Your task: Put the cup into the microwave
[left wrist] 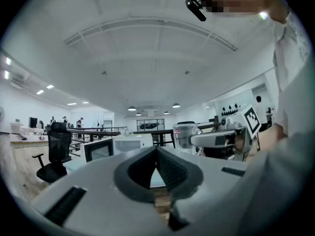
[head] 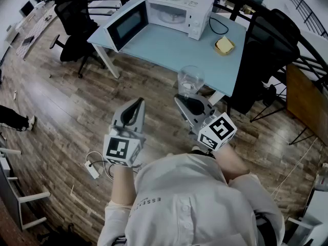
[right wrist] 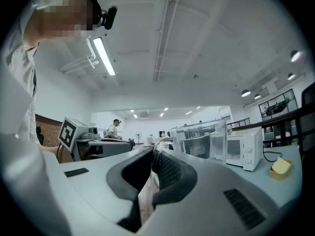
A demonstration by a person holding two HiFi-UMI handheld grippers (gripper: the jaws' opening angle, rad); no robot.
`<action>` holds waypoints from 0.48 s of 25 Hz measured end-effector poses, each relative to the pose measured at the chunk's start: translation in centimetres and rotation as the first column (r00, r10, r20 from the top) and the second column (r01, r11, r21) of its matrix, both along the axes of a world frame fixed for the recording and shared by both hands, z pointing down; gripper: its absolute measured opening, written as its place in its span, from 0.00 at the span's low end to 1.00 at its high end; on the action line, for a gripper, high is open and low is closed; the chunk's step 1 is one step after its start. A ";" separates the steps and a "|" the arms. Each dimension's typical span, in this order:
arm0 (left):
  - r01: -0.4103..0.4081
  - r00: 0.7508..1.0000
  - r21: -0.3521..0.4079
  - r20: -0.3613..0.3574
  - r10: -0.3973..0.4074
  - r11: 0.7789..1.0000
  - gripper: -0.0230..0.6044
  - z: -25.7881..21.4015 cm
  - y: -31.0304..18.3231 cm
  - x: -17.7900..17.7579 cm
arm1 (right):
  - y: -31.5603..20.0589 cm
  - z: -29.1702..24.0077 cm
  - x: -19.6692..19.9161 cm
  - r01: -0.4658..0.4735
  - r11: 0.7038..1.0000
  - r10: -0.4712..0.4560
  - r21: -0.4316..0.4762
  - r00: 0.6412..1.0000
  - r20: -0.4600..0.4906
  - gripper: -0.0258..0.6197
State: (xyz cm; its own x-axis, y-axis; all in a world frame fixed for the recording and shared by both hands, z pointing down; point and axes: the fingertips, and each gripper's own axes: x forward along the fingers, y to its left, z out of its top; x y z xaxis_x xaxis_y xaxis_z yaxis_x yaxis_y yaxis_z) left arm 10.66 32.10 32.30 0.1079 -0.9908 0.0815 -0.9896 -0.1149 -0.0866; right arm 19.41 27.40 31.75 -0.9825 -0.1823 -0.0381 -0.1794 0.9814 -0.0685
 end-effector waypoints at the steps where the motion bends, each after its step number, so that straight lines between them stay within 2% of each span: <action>1: -0.003 1.000 -0.001 0.000 0.003 1.000 0.04 0.0 -0.1 -0.1 | 0.0 0.0 -0.1 -0.001 1.000 0.001 0.000 1.000 -0.001 0.07; 12: -0.022 0.999 0.001 -0.034 0.022 1.000 0.04 0.9 0.3 -1.9 | 0.1 0.7 -1.7 -0.023 1.000 0.023 -0.012 1.000 -0.010 0.07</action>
